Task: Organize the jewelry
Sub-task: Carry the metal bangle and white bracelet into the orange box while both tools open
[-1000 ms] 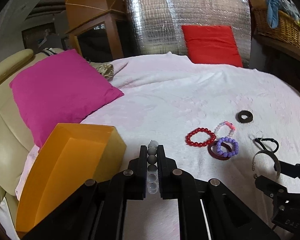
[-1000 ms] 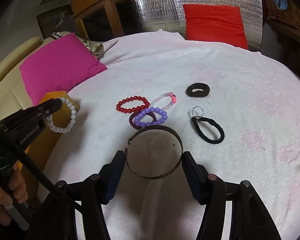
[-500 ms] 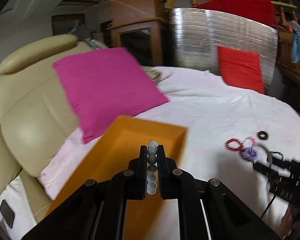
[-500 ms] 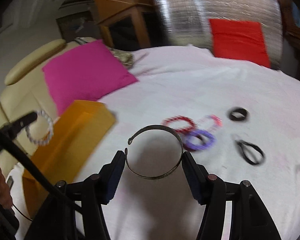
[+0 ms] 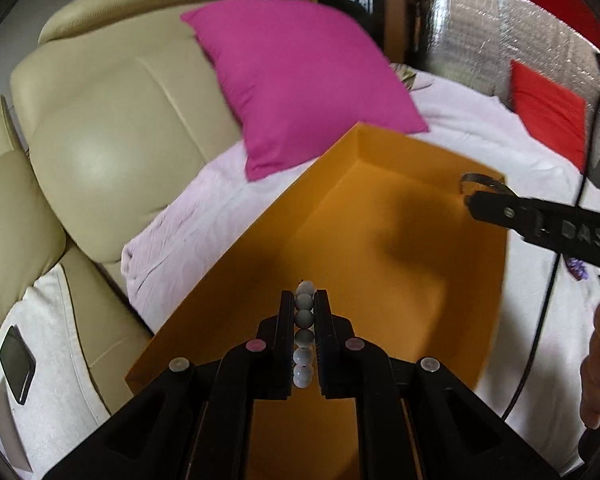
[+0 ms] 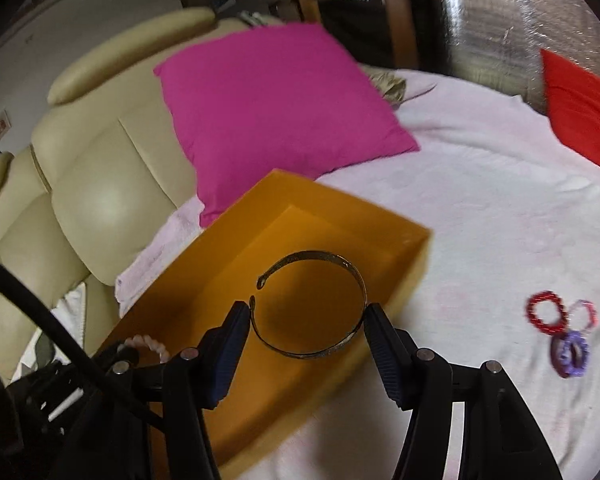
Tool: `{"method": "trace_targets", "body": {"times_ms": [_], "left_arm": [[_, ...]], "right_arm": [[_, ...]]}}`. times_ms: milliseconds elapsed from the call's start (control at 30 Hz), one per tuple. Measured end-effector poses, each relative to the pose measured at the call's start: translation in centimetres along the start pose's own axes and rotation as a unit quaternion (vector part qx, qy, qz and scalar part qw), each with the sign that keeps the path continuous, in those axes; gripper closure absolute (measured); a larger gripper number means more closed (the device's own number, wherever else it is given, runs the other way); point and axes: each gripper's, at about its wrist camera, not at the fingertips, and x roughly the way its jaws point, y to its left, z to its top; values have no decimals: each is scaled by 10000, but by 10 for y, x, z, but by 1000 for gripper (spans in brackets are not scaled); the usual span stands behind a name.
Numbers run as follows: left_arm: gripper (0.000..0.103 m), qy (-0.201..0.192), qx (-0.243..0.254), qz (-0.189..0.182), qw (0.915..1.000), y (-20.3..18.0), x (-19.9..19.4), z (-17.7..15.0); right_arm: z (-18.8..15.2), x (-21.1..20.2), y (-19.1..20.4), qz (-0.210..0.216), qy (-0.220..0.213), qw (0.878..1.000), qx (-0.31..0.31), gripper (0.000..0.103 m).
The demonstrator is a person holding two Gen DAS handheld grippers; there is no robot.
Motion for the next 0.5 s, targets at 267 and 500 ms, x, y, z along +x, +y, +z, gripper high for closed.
{"method": "trace_targets", "body": {"times_ms": [267, 500], "left_arm": [[57, -84, 3, 290, 9995, 5, -1, -4], [52, -390, 89, 224, 9989, -9, -24, 6]], "right_arm": [[4, 31, 1, -52, 231, 9997, 81, 30], [3, -19, -31, -157, -443, 9984, 315, 30]]}}
